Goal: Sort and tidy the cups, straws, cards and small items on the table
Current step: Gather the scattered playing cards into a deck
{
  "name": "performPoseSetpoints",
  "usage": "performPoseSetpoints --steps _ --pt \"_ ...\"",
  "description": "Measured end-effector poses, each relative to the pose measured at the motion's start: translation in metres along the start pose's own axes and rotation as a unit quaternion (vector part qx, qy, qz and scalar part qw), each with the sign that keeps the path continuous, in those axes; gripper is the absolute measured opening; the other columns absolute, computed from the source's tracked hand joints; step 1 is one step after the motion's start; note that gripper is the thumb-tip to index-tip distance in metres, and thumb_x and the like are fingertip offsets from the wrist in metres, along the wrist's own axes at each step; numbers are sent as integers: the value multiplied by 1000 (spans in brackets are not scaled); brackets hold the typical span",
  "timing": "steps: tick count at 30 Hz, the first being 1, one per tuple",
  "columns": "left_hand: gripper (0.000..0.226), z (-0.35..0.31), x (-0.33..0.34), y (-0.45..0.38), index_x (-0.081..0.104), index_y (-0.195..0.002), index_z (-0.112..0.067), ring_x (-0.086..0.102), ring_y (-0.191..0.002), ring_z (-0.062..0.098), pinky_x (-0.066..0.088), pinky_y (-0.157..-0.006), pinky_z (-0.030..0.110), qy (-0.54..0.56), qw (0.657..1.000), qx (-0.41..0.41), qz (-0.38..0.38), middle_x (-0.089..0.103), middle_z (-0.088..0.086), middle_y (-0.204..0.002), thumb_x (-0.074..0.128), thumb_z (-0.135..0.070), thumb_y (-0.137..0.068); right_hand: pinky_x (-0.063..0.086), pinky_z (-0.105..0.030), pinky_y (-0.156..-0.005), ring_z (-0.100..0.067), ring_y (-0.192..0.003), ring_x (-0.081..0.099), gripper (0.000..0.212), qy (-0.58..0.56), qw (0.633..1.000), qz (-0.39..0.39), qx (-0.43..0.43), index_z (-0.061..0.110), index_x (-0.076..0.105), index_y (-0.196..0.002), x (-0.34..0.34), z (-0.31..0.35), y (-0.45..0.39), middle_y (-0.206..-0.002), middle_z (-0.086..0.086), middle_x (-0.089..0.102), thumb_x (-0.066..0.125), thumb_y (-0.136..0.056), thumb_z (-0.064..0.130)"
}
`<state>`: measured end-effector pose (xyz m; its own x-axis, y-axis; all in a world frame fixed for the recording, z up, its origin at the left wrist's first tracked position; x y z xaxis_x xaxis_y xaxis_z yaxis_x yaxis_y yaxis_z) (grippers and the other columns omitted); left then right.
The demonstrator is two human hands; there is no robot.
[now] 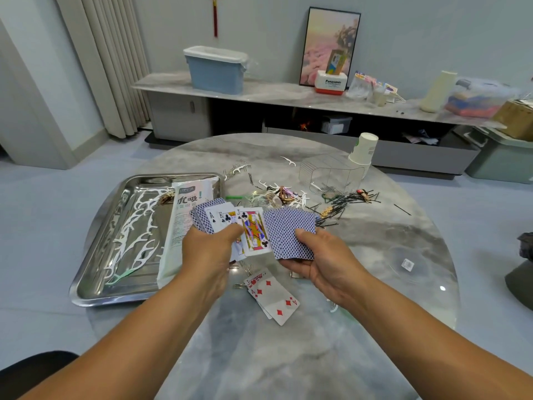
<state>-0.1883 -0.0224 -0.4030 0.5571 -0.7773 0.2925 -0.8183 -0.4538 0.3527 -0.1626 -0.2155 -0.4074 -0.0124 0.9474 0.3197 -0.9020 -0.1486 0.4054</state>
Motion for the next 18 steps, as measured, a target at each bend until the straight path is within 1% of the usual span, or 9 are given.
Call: performPoseSetpoints --steps 2,4,7,9,10,12,14,16,18 --pt "22 -2 -5 -2 67 -95 -14 71 -53 13 49 -38 23 2 1000 14 -26 75 7 -89 73 5 -85 63 -38 -67 -25 -91 75 11 79 991 -68 -87 18 64 -108 -7 10 2 -104 -7 75 58 -101 12" --pt "22 -2 -7 -2 68 -97 -14 71 -54 13 48 -38 22 8 999 19 -39 76 5 -86 72 5 -85 61 -37 -63 -17 -80 70 11 240 938 -127 -217 28 60 -95 -11 26 8 -89 7 72 61 -97 17" --pt "25 -1 -8 -1 69 -106 -11 75 -69 18 57 -47 30 17 998 22 -48 76 7 -95 71 4 -86 44 -36 -56 -11 -66 55 14 498 781 -155 -343 29 48 -86 0 32 19 -78 9 60 61 -92 29" --pt "30 -7 -11 -3 70 -112 -8 76 -86 25 63 -67 41 35 997 34 -66 76 8 -101 71 5 -86 37 -36 -54 -16 -70 50 16 612 674 -112 -398 29 45 -86 15 18 25 -83 8 55 60 -91 28" --pt "31 -10 -12 -5 70 -114 -8 76 -89 26 64 -71 43 46 995 41 -73 76 8 -103 71 5 -86 33 -36 -54 -20 -71 50 17 654 628 -75 -414 28 47 -87 22 6 26 -84 7 54 63 -89 24" --pt "30 -15 -14 -9 70 -112 -9 76 -85 22 62 -60 34 57 994 41 -79 77 7 -101 71 5 -86 26 -33 -54 -27 -67 51 27 715 552 -20 -428 21 51 -86 32 -19 30 -81 0 53 75 -76 16" --pt "28 -14 -14 -10 70 -109 -9 75 -78 19 59 -56 31 64 995 28 -71 77 7 -99 71 6 -85 22 -32 -52 -27 -60 53 35 762 498 13 -414 19 57 -83 35 -41 30 -76 -2 54 84 -62 15" --pt "25 -10 -13 -8 70 -103 -10 75 -70 18 59 -54 32 69 996 11 -58 76 9 -97 70 8 -85 23 -33 -53 -26 -64 57 33 800 459 22 -387 19 61 -88 33 -55 26 -80 -3 57 84 -63 19" --pt "22 -6 -10 -6 69 -100 -10 73 -58 15 54 -44 28 65 997 -6 -45 76 8 -90 71 7 -86 28 -36 -62 -30 -86 60 27 809 472 41 -349 18 58 -106 29 -61 19 -100 -6 58 70 -85 30"
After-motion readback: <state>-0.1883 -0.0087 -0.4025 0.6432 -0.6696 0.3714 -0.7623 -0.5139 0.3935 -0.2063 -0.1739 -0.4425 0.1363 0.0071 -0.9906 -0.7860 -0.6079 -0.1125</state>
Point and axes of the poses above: each hand's wrist, its own y-axis away from the middle knuckle, its own x-axis out of the palm, z = x × y, the point moved 5 cm from there along -y, towards the middle knuckle
